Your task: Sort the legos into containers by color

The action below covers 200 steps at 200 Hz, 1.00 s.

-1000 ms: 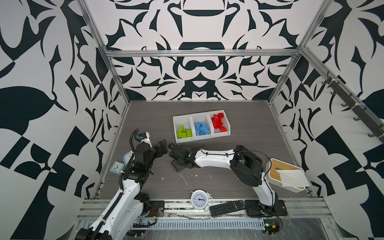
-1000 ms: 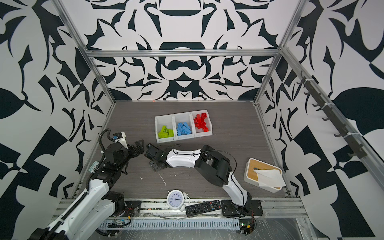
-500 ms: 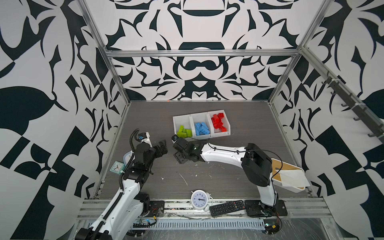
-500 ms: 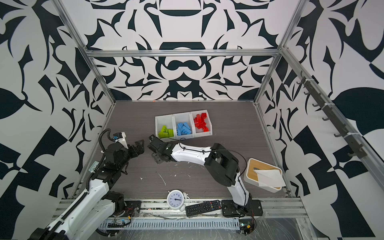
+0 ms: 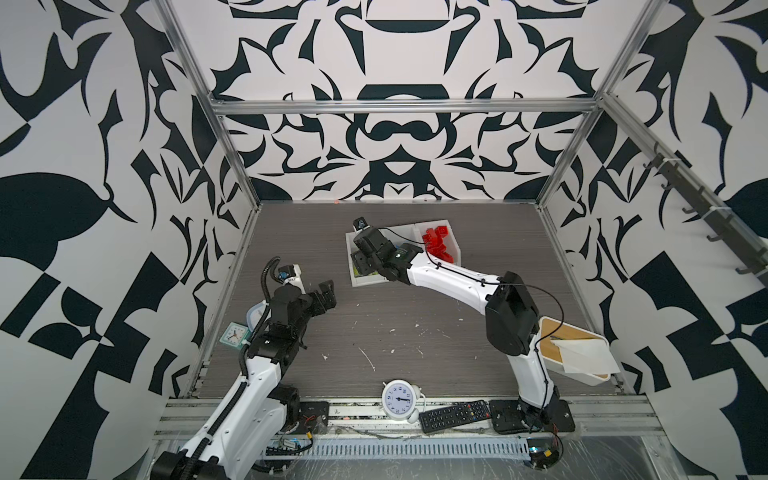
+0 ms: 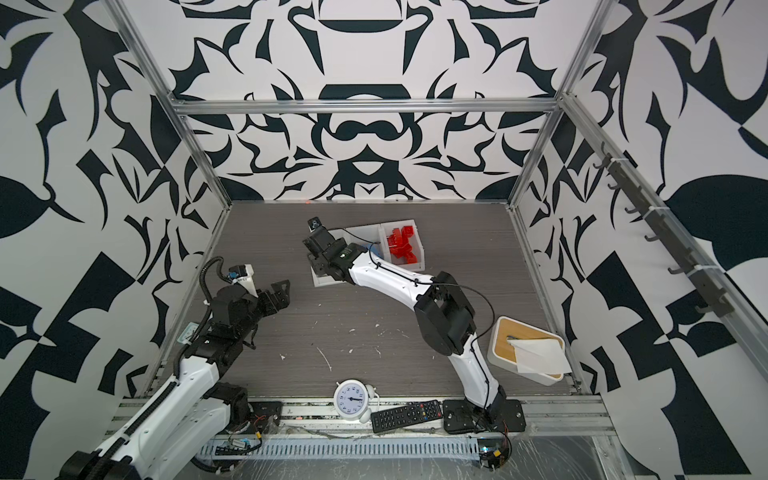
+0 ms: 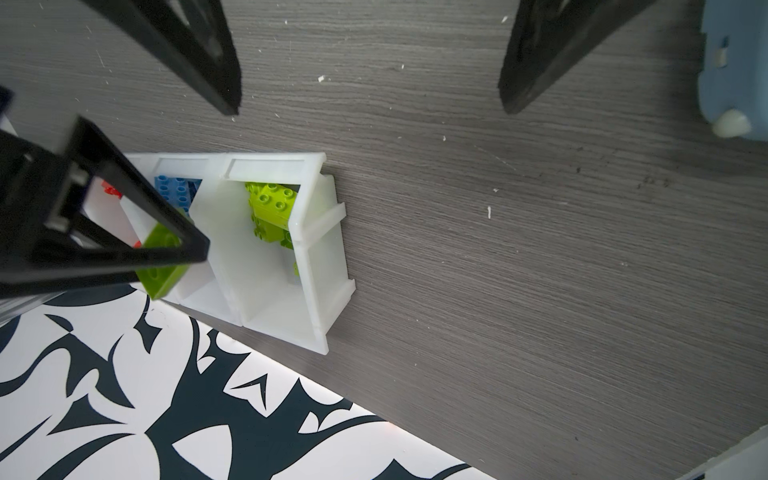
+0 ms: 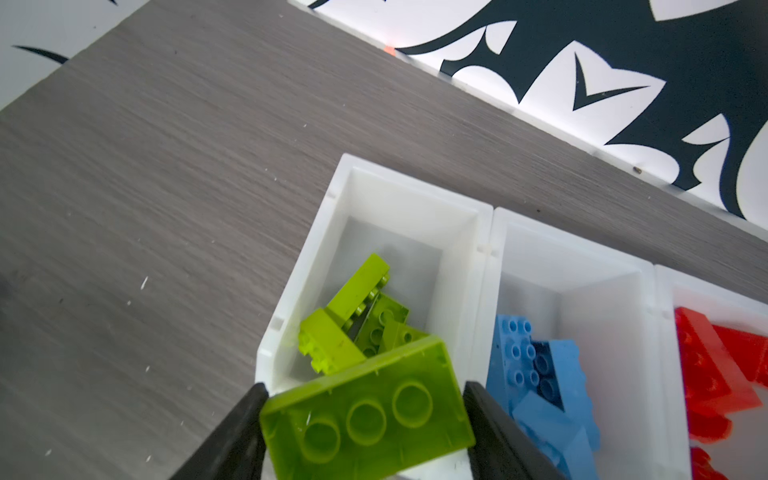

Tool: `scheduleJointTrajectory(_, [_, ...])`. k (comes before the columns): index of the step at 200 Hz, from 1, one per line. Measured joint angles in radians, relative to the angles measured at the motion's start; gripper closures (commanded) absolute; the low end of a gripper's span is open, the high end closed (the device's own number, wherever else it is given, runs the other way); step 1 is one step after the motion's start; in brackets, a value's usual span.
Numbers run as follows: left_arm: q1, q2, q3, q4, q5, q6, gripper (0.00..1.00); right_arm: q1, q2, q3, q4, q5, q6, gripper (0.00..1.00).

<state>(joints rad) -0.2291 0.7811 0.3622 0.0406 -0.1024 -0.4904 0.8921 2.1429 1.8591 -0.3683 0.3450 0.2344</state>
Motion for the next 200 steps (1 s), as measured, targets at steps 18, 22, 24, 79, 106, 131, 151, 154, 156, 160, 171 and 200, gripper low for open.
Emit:
scheduleJointTrajectory(18, [0.000,0.000,0.000,0.000,0.004,0.000,0.00,-0.021,0.045,0.023,0.023,-0.002,0.006,0.41])
scheduleJointTrajectory(22, [0.000,0.000,0.000,0.000,0.006,0.000,0.00,-0.025,0.053,0.023,0.028,-0.002,0.007,0.41])
scheduleJointTrajectory(24, [0.000,0.000,0.000,0.000,0.006,0.000,0.00,-0.027,0.056,0.023,0.030,-0.002,0.008,0.41])
scheduleJointTrajectory(79, [0.000,0.000,0.000,0.001,0.014,-0.001,0.00,-0.060,0.158,0.103,0.053,-0.008,0.033,0.41])
scheduleJointTrajectory(106, [0.000,0.007,0.000,0.008,0.014,-0.001,0.00,-0.062,0.191,0.135,0.059,-0.019,0.045,0.37])
scheduleJointTrajectory(131, [0.000,0.024,0.000,0.011,0.014,-0.001,0.00,-0.063,0.214,0.146,0.061,-0.032,0.056,0.19])
scheduleJointTrajectory(151, [0.000,0.027,0.000,0.012,0.011,0.000,0.00,-0.063,0.222,0.148,0.064,-0.050,0.060,0.11])
scheduleJointTrajectory(154, [0.000,0.027,0.000,0.014,0.010,0.000,0.00,-0.063,0.222,0.148,0.064,-0.052,0.055,0.10])
scheduleJointTrajectory(156, [0.000,0.026,0.000,0.015,0.009,0.000,0.00,-0.063,0.222,0.148,0.064,-0.054,0.056,0.09])
scheduleJointTrajectory(160, [0.000,0.026,0.000,0.016,0.006,0.000,0.00,-0.063,0.221,0.148,0.064,-0.058,0.057,0.06])
scheduleJointTrajectory(171, [0.000,0.024,-0.003,0.024,-0.005,0.003,0.00,-0.062,0.217,0.148,0.066,-0.069,0.062,0.01])
scheduleJointTrajectory(200, [0.000,0.023,-0.006,0.027,-0.048,0.028,0.00,-0.062,0.139,0.078,0.099,-0.103,0.053,0.00])
